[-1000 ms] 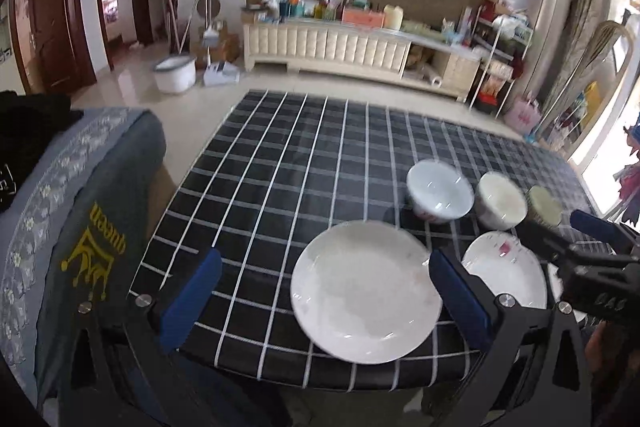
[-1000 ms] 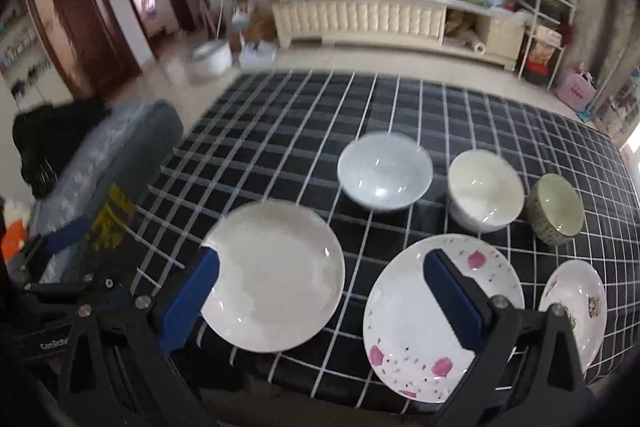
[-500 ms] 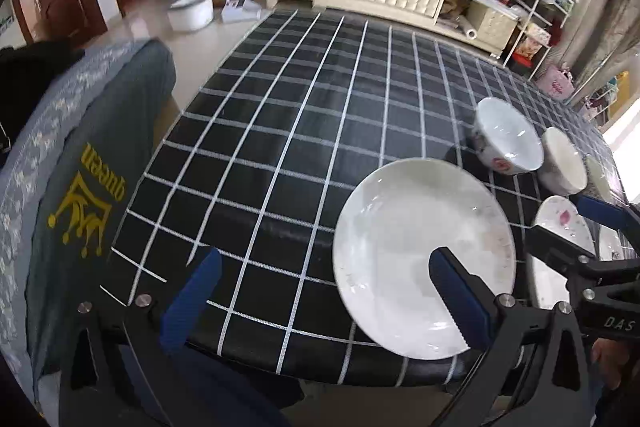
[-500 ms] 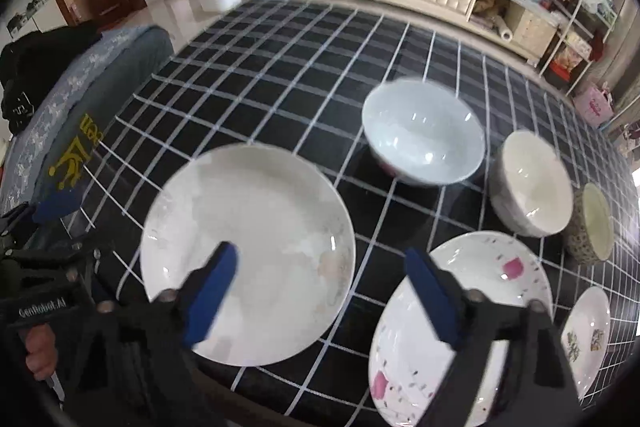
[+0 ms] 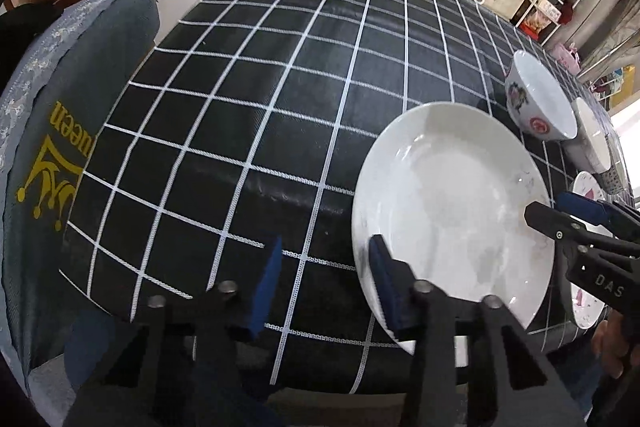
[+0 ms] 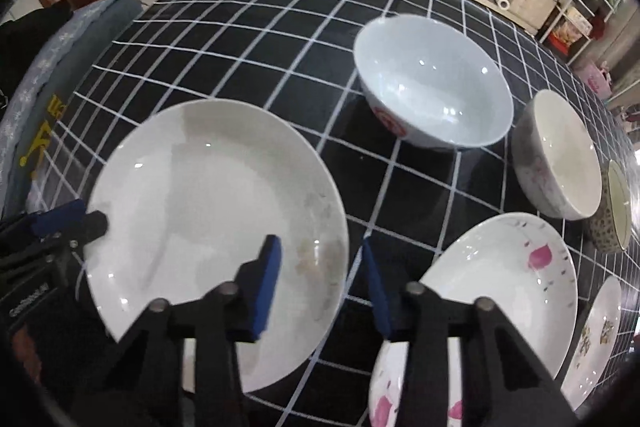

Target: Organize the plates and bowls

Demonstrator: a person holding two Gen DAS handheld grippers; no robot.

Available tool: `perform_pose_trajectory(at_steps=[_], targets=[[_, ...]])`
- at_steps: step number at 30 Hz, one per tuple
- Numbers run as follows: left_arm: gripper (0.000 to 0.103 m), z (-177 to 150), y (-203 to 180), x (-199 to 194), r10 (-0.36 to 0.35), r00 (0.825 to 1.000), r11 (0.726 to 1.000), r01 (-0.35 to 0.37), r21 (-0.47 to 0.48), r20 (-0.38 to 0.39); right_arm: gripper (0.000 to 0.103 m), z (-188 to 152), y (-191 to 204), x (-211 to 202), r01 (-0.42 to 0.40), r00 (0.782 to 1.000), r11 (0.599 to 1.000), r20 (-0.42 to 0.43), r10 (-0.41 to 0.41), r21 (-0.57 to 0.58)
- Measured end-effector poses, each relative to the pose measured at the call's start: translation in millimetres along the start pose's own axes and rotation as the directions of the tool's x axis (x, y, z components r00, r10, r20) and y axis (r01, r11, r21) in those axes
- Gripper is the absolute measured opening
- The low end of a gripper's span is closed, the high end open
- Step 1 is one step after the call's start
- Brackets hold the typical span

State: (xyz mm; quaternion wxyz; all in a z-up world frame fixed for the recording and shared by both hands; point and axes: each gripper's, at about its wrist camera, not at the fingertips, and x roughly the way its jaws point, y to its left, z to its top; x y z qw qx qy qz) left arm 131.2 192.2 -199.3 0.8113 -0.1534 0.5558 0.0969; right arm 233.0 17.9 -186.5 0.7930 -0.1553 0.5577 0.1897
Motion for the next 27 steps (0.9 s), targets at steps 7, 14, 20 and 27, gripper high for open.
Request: perform_pose_trajectory(at_steps=[7,14,20,27], targets=[[0.022,2.4,-10.5,6.9,-0.035,0.999,0.999,0.035,0.037,-0.003,0.030,-2.0,-4.3,9.1,-0.025,1.000,0.999,-0.017,0.025,0.034],[0.010,6.7,-18.8,9.8,-0.048,0.999,0.997,0.048,0.063,-0.001,0.028,-7.7,-3.4,5.9,-0.019,1.000,0.999,0.014,0.018,0.043],[0.010,7.6,-22.2,10.7,-0.034,0.999,0.997,0.033,0.070,0.003,0.028,-12.0,-5.0,-3.2,-0.028,0.999,0.998,0.035,0.026,0.059],[0.010,14.9,-20.5,-1.2,-0.035,0.999,0.997,0.033,0.070,0.036,0.028,-7.4,-7.7,-13.3,-0.050,0.998,0.996,0.041,0.048,0.067]])
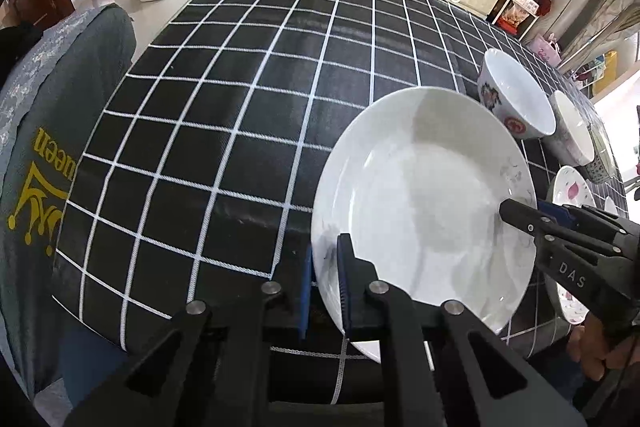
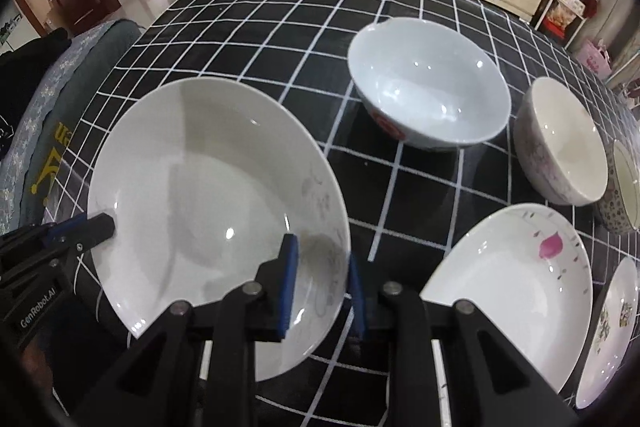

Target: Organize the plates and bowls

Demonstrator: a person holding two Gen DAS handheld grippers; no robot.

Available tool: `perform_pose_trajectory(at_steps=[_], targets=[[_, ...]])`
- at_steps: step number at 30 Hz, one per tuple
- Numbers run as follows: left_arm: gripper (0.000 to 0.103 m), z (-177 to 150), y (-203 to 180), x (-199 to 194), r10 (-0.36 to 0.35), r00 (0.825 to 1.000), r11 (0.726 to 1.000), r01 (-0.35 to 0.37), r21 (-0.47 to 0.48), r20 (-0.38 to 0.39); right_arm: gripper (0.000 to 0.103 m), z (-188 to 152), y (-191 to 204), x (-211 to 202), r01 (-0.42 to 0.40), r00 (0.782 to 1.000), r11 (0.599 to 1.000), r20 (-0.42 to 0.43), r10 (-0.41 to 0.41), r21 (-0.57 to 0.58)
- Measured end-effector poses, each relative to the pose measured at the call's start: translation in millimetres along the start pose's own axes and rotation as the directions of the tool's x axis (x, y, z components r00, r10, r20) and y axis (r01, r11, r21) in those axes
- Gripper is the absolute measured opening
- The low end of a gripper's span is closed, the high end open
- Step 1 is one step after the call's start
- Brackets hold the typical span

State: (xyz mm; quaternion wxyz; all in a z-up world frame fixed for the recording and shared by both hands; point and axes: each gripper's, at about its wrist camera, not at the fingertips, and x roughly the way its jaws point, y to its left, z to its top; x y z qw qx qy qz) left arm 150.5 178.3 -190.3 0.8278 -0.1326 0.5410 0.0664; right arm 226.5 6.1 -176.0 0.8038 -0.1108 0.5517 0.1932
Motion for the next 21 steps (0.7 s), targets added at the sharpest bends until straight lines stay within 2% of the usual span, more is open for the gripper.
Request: perform_pose_trajectory(at_steps=[11,14,17,21], targets=[[0.010,1.5,3.9,8.9,0.022,0.999,1.000,-0.022,-0.004,-0.030,0.028,1.1,4.0,17.2,-0.011,0.998,1.000,-0.065,0.012,0.019],[0.010,0.6,3.4,12.9,0.025,0.999,1.000,-0.026,-0.009,-0.037,0.028,2.1,5.3,17.9,-0.007,0.998,1.000,-0.062,0.008,0.012],[0.010,-0.9,4.0,13.4,0.022,0.999,1.000,-0.022,-0.013,-0.035,0.028,2.0,-0.7,15.8,-0.045,0.997,0.998,-0.060,0.047,0.040],[0.010,-0.5,7.4,11.0,0.001,1.000,0.999,-0.002,-0.034,-0.031,0.029,-1.4,-5.0,-2.2,-0.037,0.999,0.999,-0.006,0.037,0.036]])
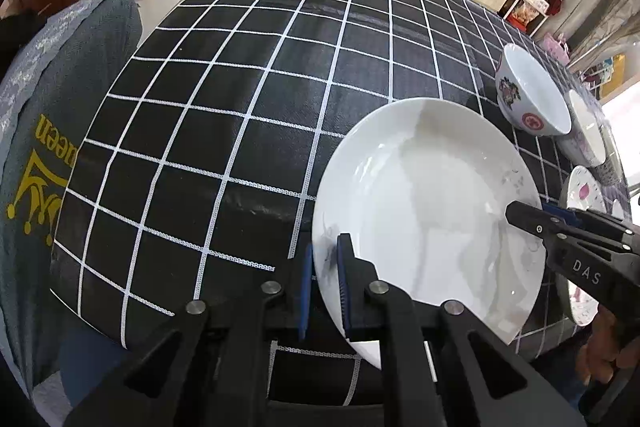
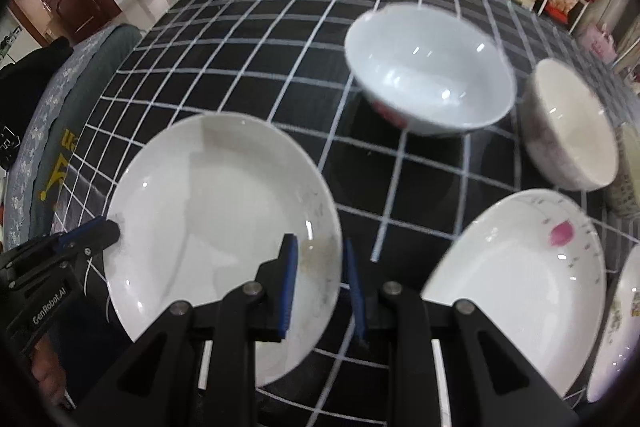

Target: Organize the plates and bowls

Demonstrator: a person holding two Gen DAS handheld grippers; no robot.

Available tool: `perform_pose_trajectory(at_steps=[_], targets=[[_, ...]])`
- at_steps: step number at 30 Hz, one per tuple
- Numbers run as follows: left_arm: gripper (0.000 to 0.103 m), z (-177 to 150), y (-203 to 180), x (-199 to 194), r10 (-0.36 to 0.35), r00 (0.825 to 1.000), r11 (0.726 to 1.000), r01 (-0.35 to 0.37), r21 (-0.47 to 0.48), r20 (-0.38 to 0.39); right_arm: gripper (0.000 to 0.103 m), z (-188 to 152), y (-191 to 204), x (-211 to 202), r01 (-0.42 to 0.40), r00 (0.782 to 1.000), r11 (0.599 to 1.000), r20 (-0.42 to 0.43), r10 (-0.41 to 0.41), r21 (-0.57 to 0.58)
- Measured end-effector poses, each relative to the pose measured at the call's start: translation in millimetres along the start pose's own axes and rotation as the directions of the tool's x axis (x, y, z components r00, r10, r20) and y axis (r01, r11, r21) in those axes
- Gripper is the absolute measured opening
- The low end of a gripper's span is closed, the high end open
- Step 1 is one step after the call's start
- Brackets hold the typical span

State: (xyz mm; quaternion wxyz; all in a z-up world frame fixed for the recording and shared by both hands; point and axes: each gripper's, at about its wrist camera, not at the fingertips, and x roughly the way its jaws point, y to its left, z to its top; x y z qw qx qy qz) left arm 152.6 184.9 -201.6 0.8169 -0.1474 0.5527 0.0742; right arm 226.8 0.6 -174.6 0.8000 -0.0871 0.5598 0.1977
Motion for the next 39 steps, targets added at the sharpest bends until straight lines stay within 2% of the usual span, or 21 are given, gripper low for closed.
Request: perform_pose_trajectory(at_steps=[5,8,12,26,31,36,39], targets=[[0.010,-1.6,-3.8,-18.7,0.054,0.998,0.998,-0.055,0.015,0.036,0.029,-7.5,-6.6,-22.3,-0.006,0.999,1.000,0.045,0.006,0.006],[0.010,-4.0,-10.9,-33.3,0.058,0.996,0.998,-0.060,0.032,0.063,0.029,-17.6,-12.3,-36.0,0.006,0.997,1.000,0.074,-0.006,0.002],[0.010,-11.4,-27.2,-53.3,0.030,0.995,0.997,-0.037,0.061,0.098,0.029,-31.0,-22.6,-57.2,0.038,0.994,0.999,0.105,-0.039,0.019],[0.010,-38.6,-118.1,-97.6,-0.097,0.985,0.977,0.067,0.203,0.142,0.029,-74.6,-88.5,-107.4,0.046,0.986,0.990,0.154,-0.067,0.133],[0.010,-44.4,-147.3,-99.8,-0.130,0.982,0.964,0.093,0.249,0.134,0.029,-86.9,-115.2,-115.8,0.042,0.983,0.983,0.169,-0.073,0.179],[0.010,-44.5,-171.7,-88.2,-0.144,0.983,0.955,0.109,0.276,0.110,0.029,-93.6,-142.3,-110.4,0.057,0.985,0.974,0.148,-0.090,0.217],[0.010,-44.6,-183.7,-79.9,-0.168,0.982,0.951,0.137,0.279,0.089,0.034,-95.8,-157.1,-103.5,0.086,0.985,0.968,0.129,-0.118,0.235]])
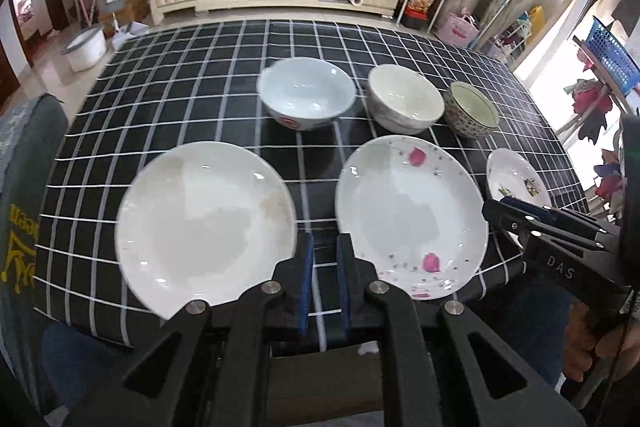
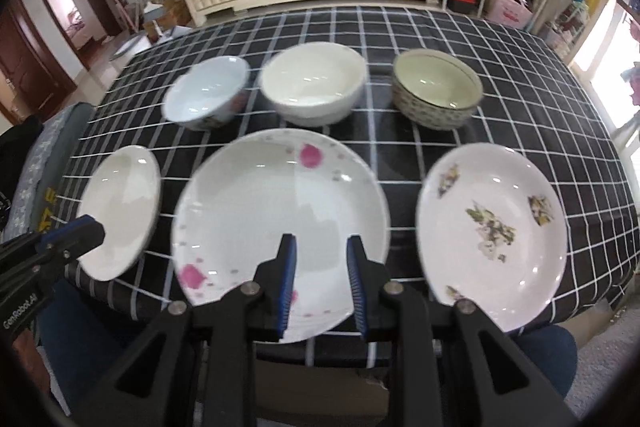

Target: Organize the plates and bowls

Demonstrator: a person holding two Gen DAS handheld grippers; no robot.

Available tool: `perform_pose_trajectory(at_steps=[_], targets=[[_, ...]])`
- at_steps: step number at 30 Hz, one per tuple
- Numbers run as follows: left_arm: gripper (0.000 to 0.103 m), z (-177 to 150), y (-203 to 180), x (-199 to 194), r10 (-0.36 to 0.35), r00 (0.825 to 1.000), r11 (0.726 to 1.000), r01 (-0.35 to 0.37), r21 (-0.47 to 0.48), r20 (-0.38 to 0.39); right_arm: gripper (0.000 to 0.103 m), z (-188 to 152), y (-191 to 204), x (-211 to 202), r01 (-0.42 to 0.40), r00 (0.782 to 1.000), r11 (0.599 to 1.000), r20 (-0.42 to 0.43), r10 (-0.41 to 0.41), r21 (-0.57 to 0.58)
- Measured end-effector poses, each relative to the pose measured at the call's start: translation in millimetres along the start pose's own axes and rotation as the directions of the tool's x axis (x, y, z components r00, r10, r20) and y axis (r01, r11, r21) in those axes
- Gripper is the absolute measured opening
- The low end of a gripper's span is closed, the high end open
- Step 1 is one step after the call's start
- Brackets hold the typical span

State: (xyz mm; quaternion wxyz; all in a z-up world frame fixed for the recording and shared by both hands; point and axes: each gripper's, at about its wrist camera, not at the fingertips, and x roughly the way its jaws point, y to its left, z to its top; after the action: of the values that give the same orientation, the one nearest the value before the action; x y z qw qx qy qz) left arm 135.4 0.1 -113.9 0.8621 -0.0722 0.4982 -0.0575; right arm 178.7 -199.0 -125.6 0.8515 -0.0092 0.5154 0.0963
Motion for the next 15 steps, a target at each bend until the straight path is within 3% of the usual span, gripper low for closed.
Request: perform_pose_trajectory(at_steps=[2,4,6,15], targets=[[0.011,1.8,-5.8,7.7,-0.003,1.000,1.000,0.003,0.006,-0.003,0.044,0.4,-6.7,5.9,0.010,1.000,1.000,-0.010,-0.010,0.008],[0.019,3.7,-10.5,17.4,-0.004,1.000,1.000,0.004,0.014,-0.018,0.046,-0.4,-12.5,11.6,0.017,1.000,1.000,-0.019,-0.017,0.013],[0.026,5.6,-12.4,27.8,0.001,0.999,1.000,0.000,0.015,-0.034,0.046,0.2,-17.8,18.5,0.012,0.999,1.000,-0.033,-0.012,0.018],[0.026,10.0,-17.2,77.1,-0.013,0.992,1.000,0.015,0.015,-0.126,0.046,4.3,-31.0,46.4,-0.002,0.997,0.999,-0.079,0.006,0.048]])
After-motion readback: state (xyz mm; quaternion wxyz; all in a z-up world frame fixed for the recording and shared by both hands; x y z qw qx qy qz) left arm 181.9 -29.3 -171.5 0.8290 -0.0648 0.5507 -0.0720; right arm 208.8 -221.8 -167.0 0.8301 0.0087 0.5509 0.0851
